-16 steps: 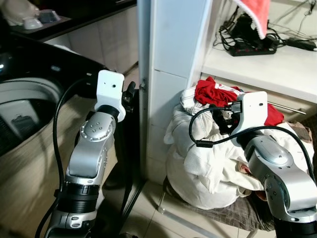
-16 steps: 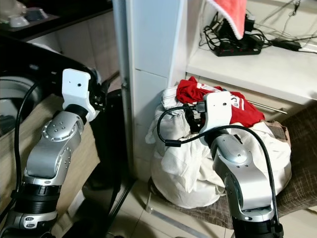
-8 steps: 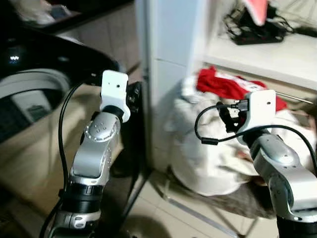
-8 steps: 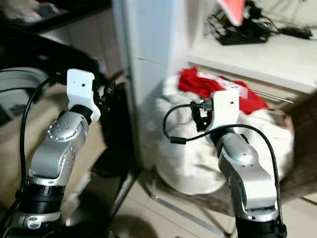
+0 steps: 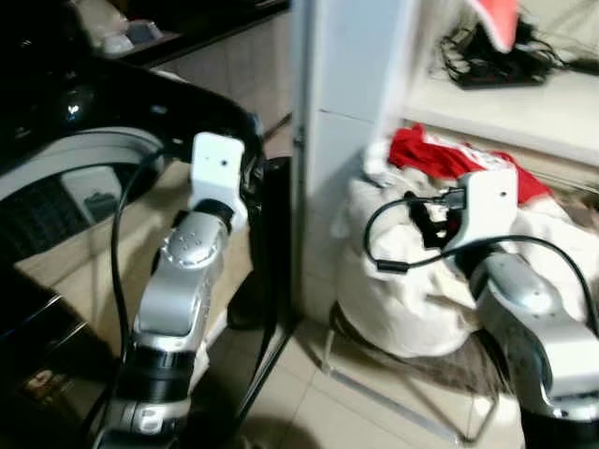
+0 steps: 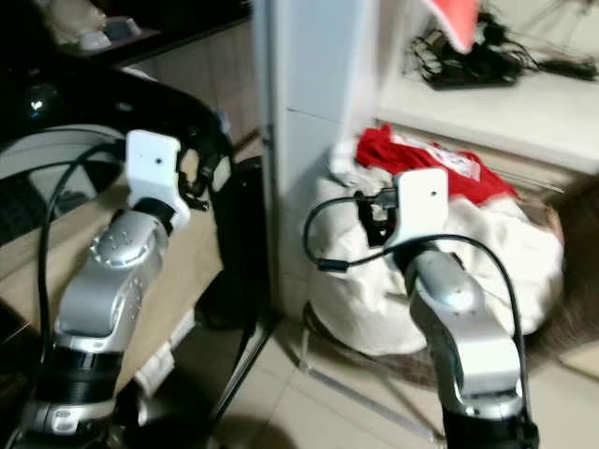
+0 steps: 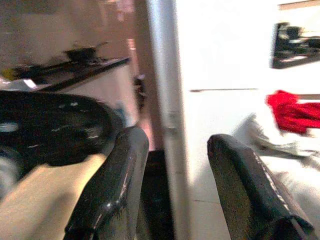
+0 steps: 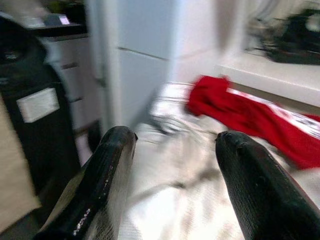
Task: Clothes washing
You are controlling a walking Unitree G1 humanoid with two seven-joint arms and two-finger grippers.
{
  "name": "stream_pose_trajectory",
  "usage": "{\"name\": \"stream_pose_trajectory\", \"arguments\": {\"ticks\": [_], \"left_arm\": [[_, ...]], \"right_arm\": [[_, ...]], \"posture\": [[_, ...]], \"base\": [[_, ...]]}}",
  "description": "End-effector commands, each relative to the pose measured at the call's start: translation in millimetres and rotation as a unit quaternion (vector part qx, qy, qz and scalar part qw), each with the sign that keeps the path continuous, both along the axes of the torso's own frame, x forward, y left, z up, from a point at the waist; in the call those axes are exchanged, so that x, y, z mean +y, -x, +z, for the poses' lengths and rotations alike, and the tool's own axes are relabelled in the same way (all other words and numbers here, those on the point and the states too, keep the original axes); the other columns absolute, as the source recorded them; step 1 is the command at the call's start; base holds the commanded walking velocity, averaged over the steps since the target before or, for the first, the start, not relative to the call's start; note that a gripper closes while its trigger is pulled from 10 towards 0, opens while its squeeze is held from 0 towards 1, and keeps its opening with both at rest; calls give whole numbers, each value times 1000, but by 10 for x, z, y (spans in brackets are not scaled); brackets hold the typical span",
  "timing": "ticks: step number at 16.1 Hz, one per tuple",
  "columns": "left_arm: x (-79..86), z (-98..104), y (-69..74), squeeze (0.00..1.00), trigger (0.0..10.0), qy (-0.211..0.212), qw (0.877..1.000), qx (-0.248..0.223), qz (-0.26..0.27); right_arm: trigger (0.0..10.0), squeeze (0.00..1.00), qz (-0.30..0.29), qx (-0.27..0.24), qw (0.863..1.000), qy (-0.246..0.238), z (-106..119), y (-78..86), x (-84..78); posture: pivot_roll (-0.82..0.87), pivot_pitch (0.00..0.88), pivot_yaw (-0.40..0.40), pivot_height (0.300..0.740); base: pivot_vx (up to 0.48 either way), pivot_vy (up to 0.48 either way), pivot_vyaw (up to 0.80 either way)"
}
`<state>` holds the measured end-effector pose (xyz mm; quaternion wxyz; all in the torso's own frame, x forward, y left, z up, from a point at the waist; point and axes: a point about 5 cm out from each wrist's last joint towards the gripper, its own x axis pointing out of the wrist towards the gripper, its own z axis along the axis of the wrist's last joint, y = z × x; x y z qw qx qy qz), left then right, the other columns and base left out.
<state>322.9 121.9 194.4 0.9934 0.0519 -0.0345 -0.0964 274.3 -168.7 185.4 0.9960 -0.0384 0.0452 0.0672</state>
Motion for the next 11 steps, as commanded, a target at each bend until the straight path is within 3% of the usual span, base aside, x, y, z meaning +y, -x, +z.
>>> {"name": "stream_pose_trajectory", "arguments": {"ticks": [1,6,11], "left_arm": [[39,44,8,0,10000,10,1000,-7,2],[68,27,21,0,10000,9,1000,-6,13],[106,26,21,0,10000,10,1000,-7,25]], "right_arm": [[10000,0,5,-6,1000,-6,41,7,25],[10000,0,0,2,1000,-9,11,1,15],[10000,0,9,-2,1000,0,17,-5,27]], "posture": [[-118,0,11,740],[-117,0,10,740],[-116,0,6,740]], "base": [[0,0,0],[256,0,-515],[323,0,0]]}}
